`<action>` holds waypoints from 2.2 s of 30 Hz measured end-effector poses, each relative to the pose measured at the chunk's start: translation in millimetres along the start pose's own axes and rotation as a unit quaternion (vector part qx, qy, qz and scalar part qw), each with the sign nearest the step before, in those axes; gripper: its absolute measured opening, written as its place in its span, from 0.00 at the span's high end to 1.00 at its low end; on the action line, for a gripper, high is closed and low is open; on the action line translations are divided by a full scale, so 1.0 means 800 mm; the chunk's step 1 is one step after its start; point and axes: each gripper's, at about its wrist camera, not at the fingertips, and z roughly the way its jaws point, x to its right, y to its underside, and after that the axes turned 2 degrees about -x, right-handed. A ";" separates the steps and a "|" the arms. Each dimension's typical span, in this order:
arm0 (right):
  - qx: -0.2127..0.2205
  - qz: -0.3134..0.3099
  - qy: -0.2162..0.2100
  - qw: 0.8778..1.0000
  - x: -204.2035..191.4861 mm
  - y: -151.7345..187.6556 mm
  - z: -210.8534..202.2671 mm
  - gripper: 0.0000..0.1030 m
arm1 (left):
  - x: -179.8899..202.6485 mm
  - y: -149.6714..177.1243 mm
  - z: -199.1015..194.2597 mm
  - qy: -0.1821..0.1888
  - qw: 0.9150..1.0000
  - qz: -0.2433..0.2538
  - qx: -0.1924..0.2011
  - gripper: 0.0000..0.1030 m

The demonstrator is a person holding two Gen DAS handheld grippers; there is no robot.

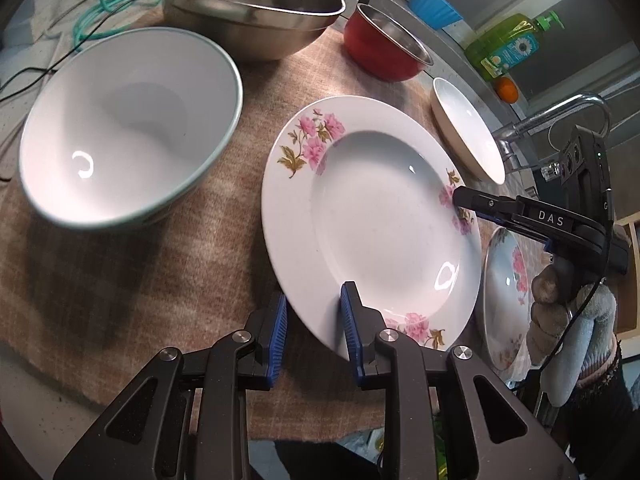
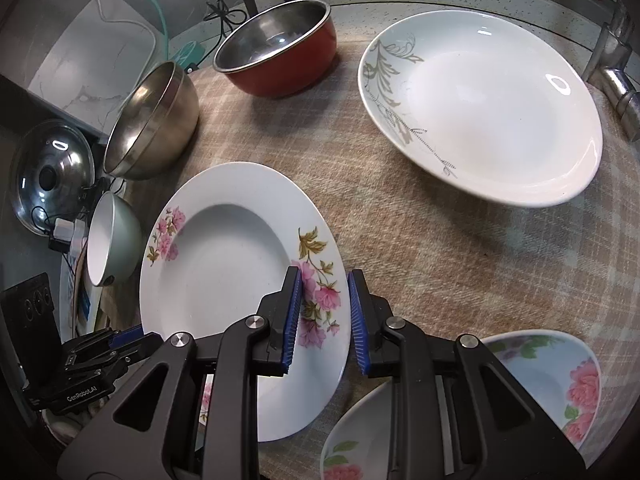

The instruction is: Organize plates and bowls

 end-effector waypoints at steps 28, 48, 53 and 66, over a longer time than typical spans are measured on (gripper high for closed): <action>-0.013 -0.034 0.008 0.999 -0.035 0.037 0.006 0.76 | -0.011 0.045 -0.014 -0.003 1.000 -0.024 0.001 0.76; -0.012 -0.037 0.022 0.999 -0.040 0.039 0.013 0.73 | -0.011 0.050 -0.015 -0.012 1.000 -0.009 -0.001 0.76; 0.009 -0.045 0.034 0.998 -0.043 0.039 0.000 0.73 | -0.007 0.049 -0.017 -0.021 1.000 -0.002 -0.002 0.78; 0.070 -0.005 0.031 0.997 -0.018 0.052 -0.067 0.57 | 0.000 0.044 -0.055 -0.043 0.998 0.012 0.034 0.77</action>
